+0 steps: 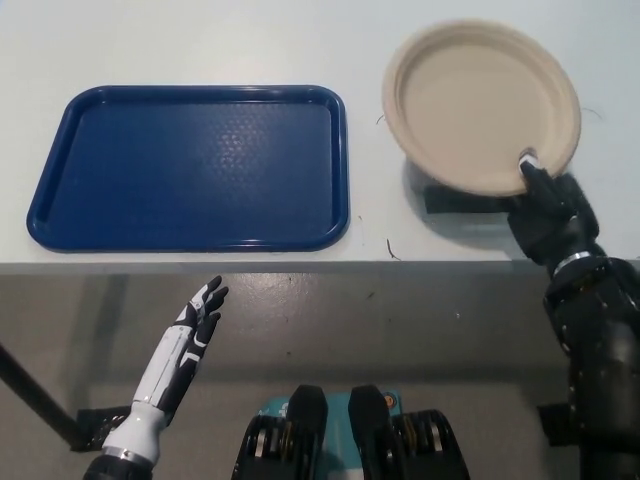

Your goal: Use the right hand to pick up a plate from a leveled surface and place it into a tray on the left side

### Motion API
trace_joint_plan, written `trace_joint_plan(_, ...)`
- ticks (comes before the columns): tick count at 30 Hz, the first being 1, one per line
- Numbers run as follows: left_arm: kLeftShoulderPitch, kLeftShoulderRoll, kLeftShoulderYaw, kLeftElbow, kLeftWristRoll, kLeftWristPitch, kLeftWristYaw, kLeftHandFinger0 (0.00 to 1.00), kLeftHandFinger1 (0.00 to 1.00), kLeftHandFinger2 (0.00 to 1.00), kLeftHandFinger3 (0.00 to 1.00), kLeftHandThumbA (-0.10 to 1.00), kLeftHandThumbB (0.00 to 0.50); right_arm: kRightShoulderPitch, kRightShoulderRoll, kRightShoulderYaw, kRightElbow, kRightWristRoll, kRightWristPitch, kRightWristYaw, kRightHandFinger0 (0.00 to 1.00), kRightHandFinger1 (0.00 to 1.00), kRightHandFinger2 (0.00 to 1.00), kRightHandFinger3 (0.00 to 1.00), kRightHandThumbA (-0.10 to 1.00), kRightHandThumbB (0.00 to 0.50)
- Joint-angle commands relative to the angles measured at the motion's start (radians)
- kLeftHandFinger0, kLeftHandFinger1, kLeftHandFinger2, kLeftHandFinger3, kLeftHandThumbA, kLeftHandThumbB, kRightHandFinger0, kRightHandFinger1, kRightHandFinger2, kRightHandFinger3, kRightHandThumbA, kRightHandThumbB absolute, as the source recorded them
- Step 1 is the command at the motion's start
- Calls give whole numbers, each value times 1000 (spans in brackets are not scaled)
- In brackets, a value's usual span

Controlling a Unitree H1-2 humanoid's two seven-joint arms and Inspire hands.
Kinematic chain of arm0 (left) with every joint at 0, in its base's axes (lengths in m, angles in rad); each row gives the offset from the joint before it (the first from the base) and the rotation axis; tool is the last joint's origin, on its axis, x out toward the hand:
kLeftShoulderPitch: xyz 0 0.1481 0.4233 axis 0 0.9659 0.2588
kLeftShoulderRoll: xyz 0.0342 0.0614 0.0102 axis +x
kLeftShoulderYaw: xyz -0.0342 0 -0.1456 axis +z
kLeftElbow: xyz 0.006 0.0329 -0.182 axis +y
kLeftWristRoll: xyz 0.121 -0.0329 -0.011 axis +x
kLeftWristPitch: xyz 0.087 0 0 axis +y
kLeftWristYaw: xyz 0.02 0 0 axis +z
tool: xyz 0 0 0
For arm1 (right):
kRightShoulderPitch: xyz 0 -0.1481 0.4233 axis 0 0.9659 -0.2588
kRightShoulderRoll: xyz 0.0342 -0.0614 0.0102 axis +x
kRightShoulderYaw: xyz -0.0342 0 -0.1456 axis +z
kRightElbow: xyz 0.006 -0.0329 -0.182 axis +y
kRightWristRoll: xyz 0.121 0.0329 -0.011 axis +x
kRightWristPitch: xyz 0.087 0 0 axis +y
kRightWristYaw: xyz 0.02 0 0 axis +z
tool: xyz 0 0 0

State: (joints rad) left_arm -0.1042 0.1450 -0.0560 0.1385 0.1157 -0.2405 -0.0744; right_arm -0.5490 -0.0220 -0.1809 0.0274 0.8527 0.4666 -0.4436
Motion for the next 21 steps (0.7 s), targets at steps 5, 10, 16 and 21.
trace_joint_plan(5,-20,10,5,-18,-12,-32,-4,1000,1000,1000,1000,1000,44,-10,-73,215,-254,179,3,-157,0,190,585,1000,-100,14)
trace_joint_plan(10,-16,10,4,-22,-15,-29,-7,1000,1000,1000,1000,1000,53,-34,-52,254,-210,174,3,-149,0,296,666,1000,-100,33)
trace_joint_plan(16,3,11,-1,-28,-16,-29,-12,1000,1000,1000,1000,1000,48,-109,16,298,-49,120,3,-124,0,324,687,1000,-100,47)
trace_joint_plan(21,-4,9,0,-28,-20,-22,-15,1000,1000,1000,1000,1000,60,-199,68,310,95,51,3,-86,0,281,680,1000,-100,53)
